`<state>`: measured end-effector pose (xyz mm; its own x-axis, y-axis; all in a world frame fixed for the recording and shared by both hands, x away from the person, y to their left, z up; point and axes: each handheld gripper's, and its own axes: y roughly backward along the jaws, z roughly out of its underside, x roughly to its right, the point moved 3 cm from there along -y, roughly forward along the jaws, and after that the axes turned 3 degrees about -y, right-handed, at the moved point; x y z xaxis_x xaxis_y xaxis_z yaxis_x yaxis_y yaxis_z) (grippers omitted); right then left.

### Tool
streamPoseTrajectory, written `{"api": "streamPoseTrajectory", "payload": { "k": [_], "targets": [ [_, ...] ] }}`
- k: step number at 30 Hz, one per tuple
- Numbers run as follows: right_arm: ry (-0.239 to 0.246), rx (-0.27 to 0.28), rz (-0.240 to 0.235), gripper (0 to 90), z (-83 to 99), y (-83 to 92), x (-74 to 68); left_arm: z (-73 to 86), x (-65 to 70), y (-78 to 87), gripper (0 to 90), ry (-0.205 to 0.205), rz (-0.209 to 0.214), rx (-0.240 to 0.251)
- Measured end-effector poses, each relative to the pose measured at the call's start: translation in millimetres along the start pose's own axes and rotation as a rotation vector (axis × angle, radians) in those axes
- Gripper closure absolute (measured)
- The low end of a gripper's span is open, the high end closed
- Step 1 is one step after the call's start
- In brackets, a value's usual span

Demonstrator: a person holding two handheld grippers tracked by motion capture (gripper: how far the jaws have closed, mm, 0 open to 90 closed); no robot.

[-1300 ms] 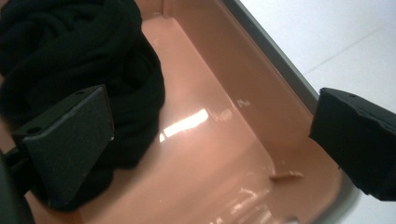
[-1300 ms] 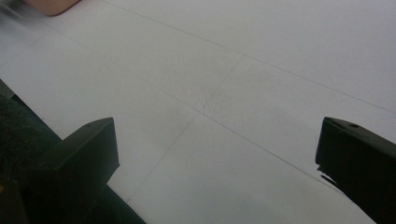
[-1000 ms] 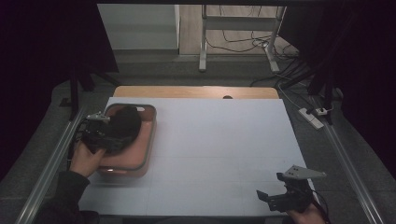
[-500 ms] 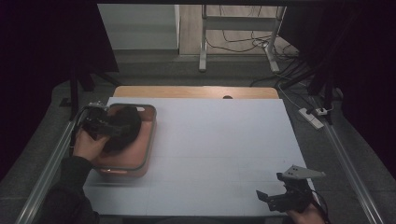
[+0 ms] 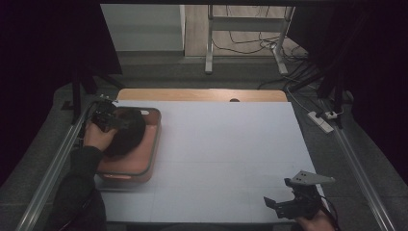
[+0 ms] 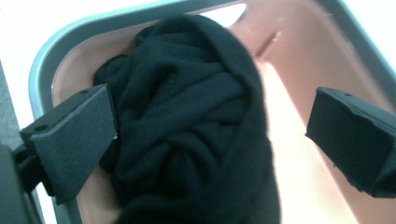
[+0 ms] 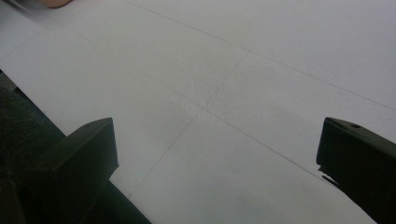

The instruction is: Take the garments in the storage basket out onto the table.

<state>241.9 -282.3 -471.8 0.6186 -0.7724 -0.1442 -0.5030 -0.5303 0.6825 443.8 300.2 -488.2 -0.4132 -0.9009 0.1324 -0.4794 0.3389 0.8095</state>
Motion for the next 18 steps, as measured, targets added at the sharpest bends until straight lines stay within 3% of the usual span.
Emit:
{"api": "streamPoseTrajectory", "payload": {
  "k": [7,12,15,18],
  "targets": [
    [0.025,-0.008,-0.01,0.0,0.2,-0.8,-2.0,0.3,3.6,-21.5,2.7,-0.018,0.027,-0.073],
    [0.037,-0.014,-0.012,0.0,0.3,-1.0,-3.3,4.1,9.8,-31.6,2.8,-0.031,0.071,-0.147],
    [0.039,-0.015,-0.013,0.0,0.3,-1.2,-3.4,8.8,13.8,-39.9,4.9,-0.017,0.128,-0.203],
    [0.043,-0.017,-0.015,0.0,0.4,-1.2,-3.7,13.3,20.8,-49.5,9.7,-0.064,0.083,-0.288]
  ]
}}
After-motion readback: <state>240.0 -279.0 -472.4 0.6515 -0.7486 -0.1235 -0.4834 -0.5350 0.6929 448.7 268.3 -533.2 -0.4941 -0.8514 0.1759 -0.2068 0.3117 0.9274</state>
